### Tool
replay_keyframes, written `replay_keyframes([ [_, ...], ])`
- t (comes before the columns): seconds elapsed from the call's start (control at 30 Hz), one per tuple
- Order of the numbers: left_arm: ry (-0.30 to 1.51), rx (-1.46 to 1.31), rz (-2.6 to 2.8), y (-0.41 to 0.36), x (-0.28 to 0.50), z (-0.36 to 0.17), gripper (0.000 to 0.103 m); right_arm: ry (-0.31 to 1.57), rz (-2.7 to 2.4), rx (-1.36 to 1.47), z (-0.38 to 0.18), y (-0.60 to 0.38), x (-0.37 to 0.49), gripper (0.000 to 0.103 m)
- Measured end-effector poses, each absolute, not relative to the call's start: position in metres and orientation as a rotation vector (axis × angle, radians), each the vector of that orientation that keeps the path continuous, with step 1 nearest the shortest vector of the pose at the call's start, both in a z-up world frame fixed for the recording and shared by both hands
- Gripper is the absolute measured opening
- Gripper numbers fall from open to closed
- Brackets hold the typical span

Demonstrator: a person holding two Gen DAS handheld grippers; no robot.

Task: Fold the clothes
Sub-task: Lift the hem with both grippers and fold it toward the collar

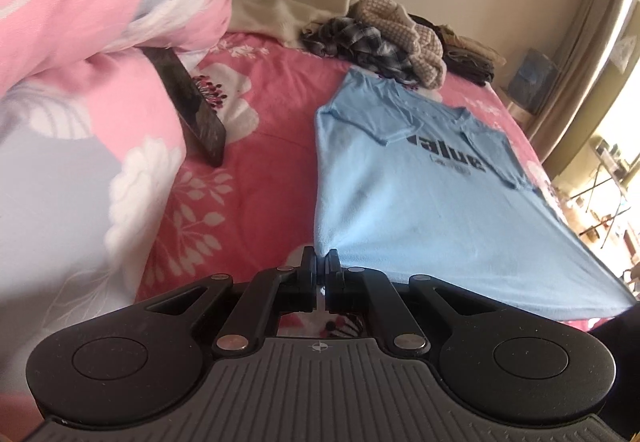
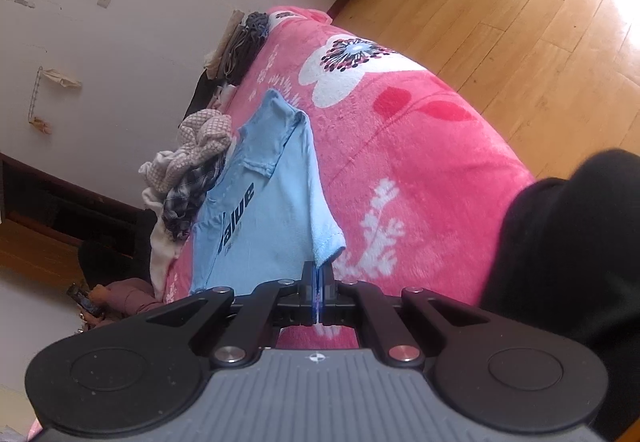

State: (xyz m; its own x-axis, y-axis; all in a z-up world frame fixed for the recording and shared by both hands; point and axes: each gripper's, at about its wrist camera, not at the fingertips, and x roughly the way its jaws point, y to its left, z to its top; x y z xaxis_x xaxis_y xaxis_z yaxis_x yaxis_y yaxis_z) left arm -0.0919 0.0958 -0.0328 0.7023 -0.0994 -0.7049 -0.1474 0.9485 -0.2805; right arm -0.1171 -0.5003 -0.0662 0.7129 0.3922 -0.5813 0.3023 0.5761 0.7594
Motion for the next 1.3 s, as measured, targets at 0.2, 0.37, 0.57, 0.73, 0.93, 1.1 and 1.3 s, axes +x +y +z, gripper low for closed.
replay_keyframes([
  [0.2, 0.791, -0.345, 0.015, 0.102, -0.112, -0.033, 0.001, 0.822, 0.048, 1.000, -0.061, -0.493, -0.152, 0.000],
  [0.37, 0.798, -0.409, 0.027, 0.114, -0.121, -0.046, 0.001, 0.829, 0.039, 1.010, -0.063, -0.487, -0.172, 0.000],
  [0.57, 0.792, -0.467, 0.027, 0.120, -0.113, -0.054, 0.001, 0.832, 0.029, 1.016, -0.062, -0.486, -0.157, 0.000],
  [0.73, 0.779, -0.505, 0.032, 0.122, -0.087, -0.054, 0.001, 0.809, 0.048, 0.966, -0.049, -0.482, -0.125, 0.000],
  [0.93, 0.755, -0.516, 0.034, 0.118, -0.034, -0.048, 0.001, 0.803, 0.069, 0.926, -0.040, -0.483, -0.064, 0.000],
  [1.1, 0.793, -0.530, 0.047, 0.118, 0.032, -0.053, 0.001, 0.786, 0.074, 0.920, -0.038, -0.484, -0.002, 0.000],
  [1.3, 0.807, -0.553, 0.043, 0.121, 0.109, -0.063, 0.001, 0.776, 0.067, 0.895, -0.046, -0.477, 0.075, 0.000],
])
